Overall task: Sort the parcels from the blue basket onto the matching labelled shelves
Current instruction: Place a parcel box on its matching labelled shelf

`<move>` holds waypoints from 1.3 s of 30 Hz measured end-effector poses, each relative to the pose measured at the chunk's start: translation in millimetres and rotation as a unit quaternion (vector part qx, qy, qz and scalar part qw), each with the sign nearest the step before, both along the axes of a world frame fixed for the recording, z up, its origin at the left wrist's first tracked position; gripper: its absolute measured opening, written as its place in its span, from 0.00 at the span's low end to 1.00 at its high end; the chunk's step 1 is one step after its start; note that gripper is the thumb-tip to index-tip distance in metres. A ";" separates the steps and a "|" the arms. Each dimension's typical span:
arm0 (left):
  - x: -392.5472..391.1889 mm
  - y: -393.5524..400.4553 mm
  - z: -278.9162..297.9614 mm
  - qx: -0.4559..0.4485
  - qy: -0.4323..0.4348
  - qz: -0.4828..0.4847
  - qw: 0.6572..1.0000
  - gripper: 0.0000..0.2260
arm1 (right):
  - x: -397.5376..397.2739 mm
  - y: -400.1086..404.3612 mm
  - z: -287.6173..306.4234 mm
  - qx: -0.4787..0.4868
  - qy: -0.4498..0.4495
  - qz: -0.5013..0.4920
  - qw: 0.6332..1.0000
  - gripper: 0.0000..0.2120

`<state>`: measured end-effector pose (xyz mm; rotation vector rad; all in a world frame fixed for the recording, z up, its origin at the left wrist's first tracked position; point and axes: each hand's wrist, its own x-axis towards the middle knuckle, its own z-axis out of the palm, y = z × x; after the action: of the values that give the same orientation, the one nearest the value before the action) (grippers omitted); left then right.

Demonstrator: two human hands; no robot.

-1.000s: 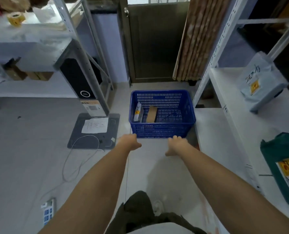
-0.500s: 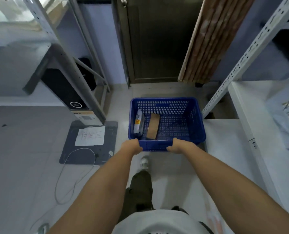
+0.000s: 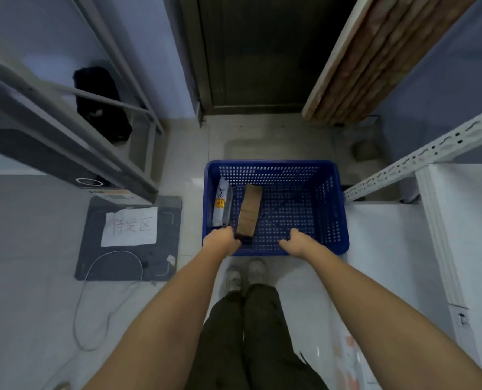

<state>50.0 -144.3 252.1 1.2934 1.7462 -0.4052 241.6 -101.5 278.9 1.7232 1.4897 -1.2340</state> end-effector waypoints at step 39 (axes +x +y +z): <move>53.1 52.6 -494.1 0.118 -0.147 0.242 0.952 0.21 | -32.9 97.6 -545.4 0.014 0.003 -0.373 0.928 0.54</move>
<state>103.1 -91.7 -242.0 0.9724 1.8114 0.2707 208.8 -3.9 -266.6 2.4141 0.8485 -1.5667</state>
